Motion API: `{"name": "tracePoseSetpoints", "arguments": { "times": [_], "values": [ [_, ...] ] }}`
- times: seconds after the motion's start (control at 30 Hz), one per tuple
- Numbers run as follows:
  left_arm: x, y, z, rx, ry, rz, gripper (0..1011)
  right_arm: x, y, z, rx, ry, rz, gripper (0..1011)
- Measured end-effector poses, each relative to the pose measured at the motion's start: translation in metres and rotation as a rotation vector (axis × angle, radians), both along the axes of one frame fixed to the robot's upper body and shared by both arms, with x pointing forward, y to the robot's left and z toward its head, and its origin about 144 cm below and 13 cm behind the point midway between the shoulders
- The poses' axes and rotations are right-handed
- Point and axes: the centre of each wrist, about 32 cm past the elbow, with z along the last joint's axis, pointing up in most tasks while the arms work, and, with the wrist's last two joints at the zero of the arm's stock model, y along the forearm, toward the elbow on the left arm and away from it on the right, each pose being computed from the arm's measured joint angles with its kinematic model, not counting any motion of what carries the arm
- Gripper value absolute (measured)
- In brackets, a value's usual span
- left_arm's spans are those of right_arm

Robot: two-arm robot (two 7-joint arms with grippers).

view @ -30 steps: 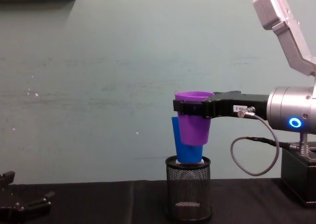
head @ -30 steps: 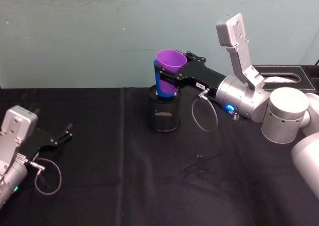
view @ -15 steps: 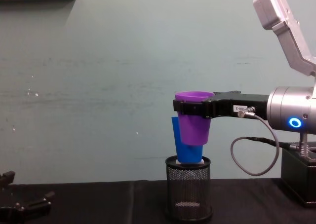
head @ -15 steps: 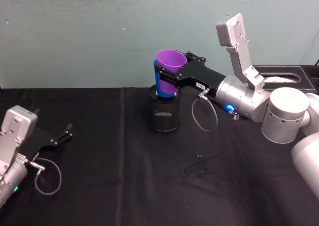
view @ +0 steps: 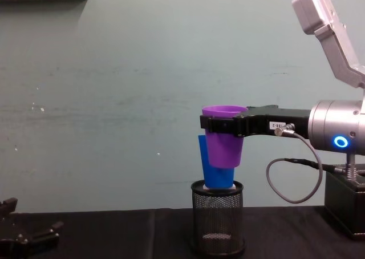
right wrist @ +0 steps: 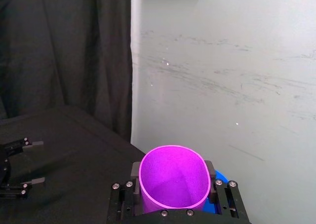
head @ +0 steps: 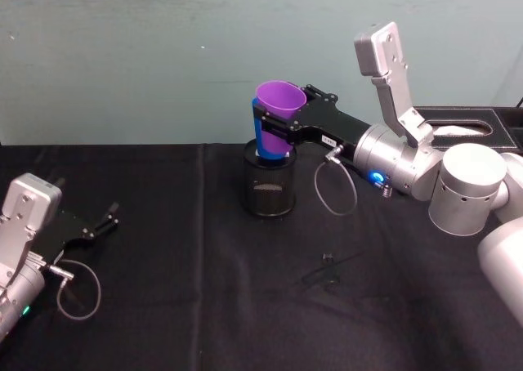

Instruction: Pick up one cup with a gripper and tap it against the other cup.

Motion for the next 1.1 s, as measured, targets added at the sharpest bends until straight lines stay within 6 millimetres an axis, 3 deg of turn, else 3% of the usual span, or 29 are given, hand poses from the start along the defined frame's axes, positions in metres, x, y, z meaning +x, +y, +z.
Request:
{"name": "tracePoseSetpoints", "arguments": {
  "times": [1.1],
  "values": [
    [0.0000,0.0000,0.0000,0.000,0.000,0.000,1000,0.0000,0.0000,0.0000,0.000,0.000,0.000,735]
  ]
}}
